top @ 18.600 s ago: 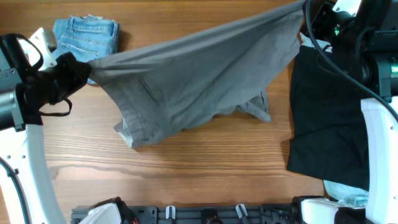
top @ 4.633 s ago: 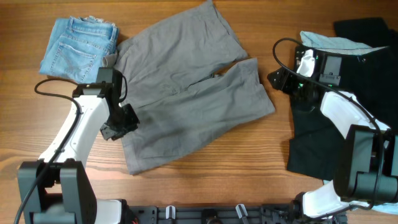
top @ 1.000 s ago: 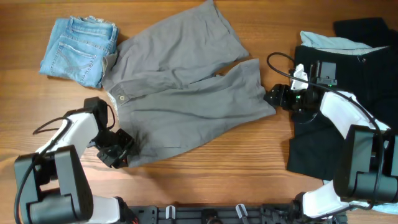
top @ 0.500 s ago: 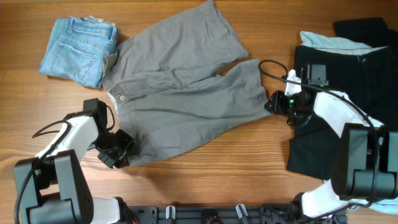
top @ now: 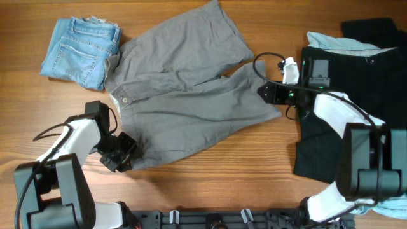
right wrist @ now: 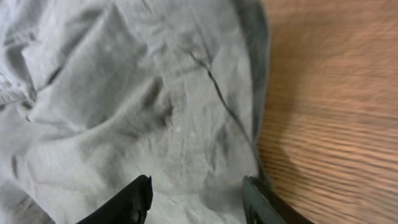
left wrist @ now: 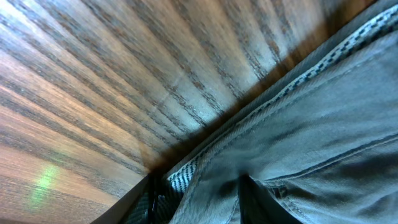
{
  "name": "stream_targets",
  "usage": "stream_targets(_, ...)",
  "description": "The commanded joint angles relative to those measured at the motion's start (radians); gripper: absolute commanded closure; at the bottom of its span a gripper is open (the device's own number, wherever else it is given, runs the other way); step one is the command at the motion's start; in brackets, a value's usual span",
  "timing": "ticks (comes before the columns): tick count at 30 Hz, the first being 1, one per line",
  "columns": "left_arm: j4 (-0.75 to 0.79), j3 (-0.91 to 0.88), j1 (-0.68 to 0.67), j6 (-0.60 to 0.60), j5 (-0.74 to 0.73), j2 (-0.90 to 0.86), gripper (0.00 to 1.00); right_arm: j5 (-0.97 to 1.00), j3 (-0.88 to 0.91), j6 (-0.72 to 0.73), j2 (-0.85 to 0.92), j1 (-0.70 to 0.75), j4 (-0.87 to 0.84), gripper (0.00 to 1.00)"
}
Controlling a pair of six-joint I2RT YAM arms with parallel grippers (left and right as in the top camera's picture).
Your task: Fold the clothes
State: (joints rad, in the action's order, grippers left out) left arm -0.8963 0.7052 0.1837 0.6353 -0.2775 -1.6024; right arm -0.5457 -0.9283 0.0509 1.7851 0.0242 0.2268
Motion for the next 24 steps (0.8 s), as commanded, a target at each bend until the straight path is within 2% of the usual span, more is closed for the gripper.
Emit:
stream_targets(1, 0.089, -0.056, -0.008, 0.008, 0.054, -0.064, 0.57, 0.006, -0.013, 0.003, 0.044, -0.005, 0.001, 0.68)
stream_targets(2, 0.09, -0.056, -0.008, 0.008, 0.054, -0.064, 0.57, -0.005, -0.016, 0.005, 0.041, -0.005, -0.006, 0.84)
stream_targets(3, 0.09, -0.056, -0.008, 0.008, 0.054, -0.064, 0.58, -0.023, -0.024, 0.004, 0.036, -0.005, -0.011, 0.93)
stream_targets(4, 0.09, -0.056, -0.008, 0.008, 0.054, -0.064, 0.57, -0.027, -0.045, 0.003, 0.025, -0.004, -0.006, 0.95)
stream_targets(5, 0.091, -0.056, -0.008, 0.008, 0.054, -0.064, 0.57, -0.019, -0.055, 0.001, 0.02, -0.004, -0.005, 0.85)
stream_targets(6, 0.093, -0.056, -0.008, 0.008, 0.054, -0.064, 0.58, 0.004, -0.071, 0.001, 0.015, -0.003, -0.004, 0.66)
stream_targets(7, 0.094, -0.056, -0.008, 0.008, 0.054, -0.064, 0.58, 0.032, -0.082, 0.001, 0.015, -0.003, -0.003, 0.53)
stream_targets(8, 0.097, -0.056, -0.008, 0.008, 0.054, -0.064, 0.57, 0.061, -0.082, 0.0, 0.016, -0.003, 0.004, 0.46)
stream_targets(10, 0.097, -0.056, -0.008, 0.008, 0.054, -0.064, 0.57, 0.117, -0.081, 0.0, 0.019, -0.003, 0.042, 0.43)
stream_targets(14, 0.097, -0.056, -0.008, 0.008, 0.054, -0.064, 0.57, 0.126, -0.07, 0.002, 0.059, -0.004, 0.097, 0.43)
stream_targets(16, 0.097, -0.056, -0.008, 0.008, 0.054, -0.064, 0.57, 0.042, -0.068, 0.0, 0.089, -0.003, 0.095, 0.57)
stream_targets(18, 0.098, -0.056, -0.008, 0.008, 0.054, -0.064, 0.57, -0.085, -0.071, 0.001, 0.084, -0.003, 0.037, 0.83)
stream_targets(20, 0.097, -0.056, -0.008, 0.008, 0.054, -0.064, 0.57, -0.169, -0.093, 0.005, 0.08, -0.003, 0.004, 0.96)
stream_targets(24, 0.097, -0.056, -0.008, 0.008, 0.054, -0.064, 0.57, -0.211, -0.161, 0.115, 0.08, -0.003, -0.111, 0.96)
